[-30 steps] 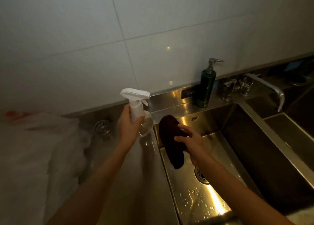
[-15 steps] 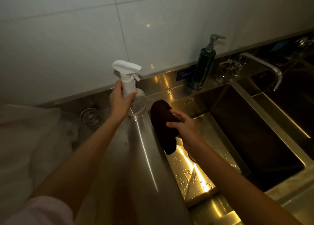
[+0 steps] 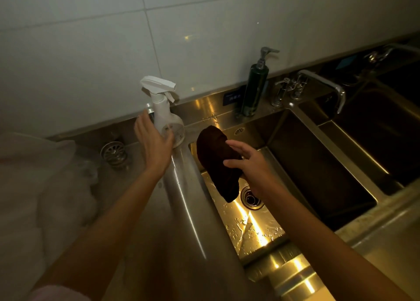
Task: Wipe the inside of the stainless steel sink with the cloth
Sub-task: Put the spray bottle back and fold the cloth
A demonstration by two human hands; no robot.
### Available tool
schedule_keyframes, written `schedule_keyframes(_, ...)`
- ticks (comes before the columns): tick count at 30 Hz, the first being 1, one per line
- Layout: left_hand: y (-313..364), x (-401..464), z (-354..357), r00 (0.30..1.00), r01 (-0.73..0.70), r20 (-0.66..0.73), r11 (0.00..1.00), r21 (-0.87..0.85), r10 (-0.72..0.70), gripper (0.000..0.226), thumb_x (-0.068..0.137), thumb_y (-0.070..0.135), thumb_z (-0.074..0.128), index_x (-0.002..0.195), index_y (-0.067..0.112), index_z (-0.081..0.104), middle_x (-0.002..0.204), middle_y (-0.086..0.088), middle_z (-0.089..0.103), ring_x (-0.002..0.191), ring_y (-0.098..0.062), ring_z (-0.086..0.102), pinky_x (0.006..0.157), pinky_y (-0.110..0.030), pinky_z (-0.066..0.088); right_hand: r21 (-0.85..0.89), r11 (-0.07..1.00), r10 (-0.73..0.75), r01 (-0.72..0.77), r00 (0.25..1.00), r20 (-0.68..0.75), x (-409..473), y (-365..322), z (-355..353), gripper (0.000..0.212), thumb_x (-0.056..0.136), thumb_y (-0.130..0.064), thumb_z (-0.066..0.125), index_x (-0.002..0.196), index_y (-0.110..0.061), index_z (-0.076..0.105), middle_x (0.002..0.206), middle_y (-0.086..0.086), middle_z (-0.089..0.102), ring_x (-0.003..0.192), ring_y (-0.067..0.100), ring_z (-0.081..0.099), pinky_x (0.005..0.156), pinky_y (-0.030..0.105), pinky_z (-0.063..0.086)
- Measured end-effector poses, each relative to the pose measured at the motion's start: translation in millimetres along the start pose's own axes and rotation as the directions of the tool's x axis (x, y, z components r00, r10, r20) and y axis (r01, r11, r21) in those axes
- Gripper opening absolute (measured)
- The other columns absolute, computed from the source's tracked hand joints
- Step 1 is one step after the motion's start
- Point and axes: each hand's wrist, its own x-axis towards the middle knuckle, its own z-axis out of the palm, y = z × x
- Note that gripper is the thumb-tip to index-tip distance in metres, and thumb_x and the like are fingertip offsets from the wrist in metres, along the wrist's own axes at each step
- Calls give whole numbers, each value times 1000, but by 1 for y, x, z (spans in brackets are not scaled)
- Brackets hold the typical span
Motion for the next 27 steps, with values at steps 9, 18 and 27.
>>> schedule_keyframes(9, 61, -98, -10, 826, -418, 357, 899, -132, 436, 65, 90, 50, 50, 146, 20, 33, 145, -3, 41, 128, -14, 42, 100, -31, 40, -12, 999, -42, 43, 995, 94, -63, -12, -72, 58, 78, 11, 66, 122, -26, 60, 130, -1, 57, 115, 20, 57, 74, 27, 55)
schedule_keyframes(18, 142, -172, 14, 770, 189, 628, 900, -392, 112, 27, 92, 43, 56, 116, 32, 60, 111, 3, 69, 104, -11, 66, 82, -22, 55, -188, 938, -234, 291, 932, 276, -119, -18, -144, 64, 76, 13, 65, 125, -28, 56, 121, -2, 59, 118, 12, 55, 92, 30, 53)
schedule_keyframes(27, 161, -240, 44, 875, 263, 484, 844, -467, -5, 26, 84, 11, 72, 106, 20, 65, 101, 5, 68, 92, 0, 65, 73, -12, 51, -405, 803, -356, 436, 897, 261, -126, 15, -185, 85, 66, 14, 71, 130, -36, 46, 133, 3, 49, 119, 14, 51, 80, 16, 52)
